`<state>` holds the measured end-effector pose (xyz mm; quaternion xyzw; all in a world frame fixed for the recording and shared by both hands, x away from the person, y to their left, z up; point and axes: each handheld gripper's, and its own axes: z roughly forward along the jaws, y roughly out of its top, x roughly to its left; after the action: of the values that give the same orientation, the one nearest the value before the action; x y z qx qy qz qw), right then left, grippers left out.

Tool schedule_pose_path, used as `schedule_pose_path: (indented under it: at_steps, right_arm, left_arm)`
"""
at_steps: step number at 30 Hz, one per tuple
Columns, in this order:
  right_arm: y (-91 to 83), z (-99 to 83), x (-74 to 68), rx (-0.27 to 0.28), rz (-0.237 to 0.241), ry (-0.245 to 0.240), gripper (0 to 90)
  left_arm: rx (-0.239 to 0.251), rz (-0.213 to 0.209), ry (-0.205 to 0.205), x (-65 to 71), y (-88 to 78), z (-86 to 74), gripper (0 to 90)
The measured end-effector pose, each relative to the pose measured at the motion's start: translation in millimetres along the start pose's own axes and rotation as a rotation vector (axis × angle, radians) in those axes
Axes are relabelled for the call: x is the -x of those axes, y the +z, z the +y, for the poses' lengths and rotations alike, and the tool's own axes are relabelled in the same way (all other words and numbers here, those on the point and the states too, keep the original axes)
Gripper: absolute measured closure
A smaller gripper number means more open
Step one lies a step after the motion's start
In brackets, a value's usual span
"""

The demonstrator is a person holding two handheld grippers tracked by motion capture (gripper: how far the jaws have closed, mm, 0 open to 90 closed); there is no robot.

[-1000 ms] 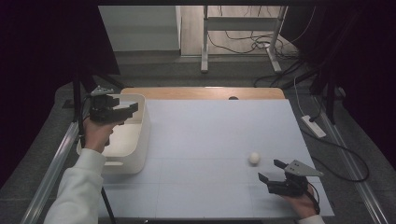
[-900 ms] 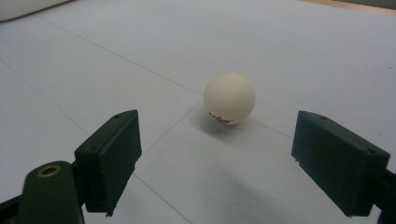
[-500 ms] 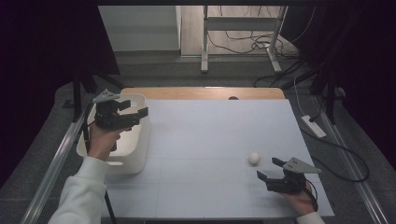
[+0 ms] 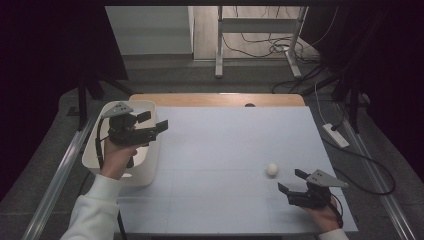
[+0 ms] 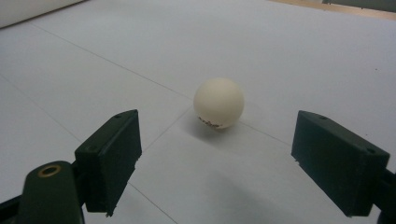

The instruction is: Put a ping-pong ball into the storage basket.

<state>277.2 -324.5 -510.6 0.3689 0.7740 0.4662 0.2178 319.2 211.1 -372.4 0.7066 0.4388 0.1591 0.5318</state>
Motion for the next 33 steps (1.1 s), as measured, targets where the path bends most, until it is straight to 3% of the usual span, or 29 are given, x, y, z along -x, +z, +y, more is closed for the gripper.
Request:
schedule_pose_path:
  at_steps: [9, 23, 33]
  right_arm:
    - [-5.3, -2.5, 1.6, 0.003, -0.011, 0.008, 16.0]
    - [0.2, -0.9, 2.0, -0.002, 0.003, -0.003, 16.0]
    - [0.7, -0.6, 1.8, 0.004, 0.011, -0.003, 16.0]
  left_arm:
    - [-0.012, -0.049, 0.005, 11.2, 14.5, -0.4, 20.9]
    - [-0.049, -0.109, 0.025, 29.1, 36.6, -9.3, 20.9]
    - [-0.066, -0.136, 0.039, 39.7, 50.7, -12.8, 20.9]
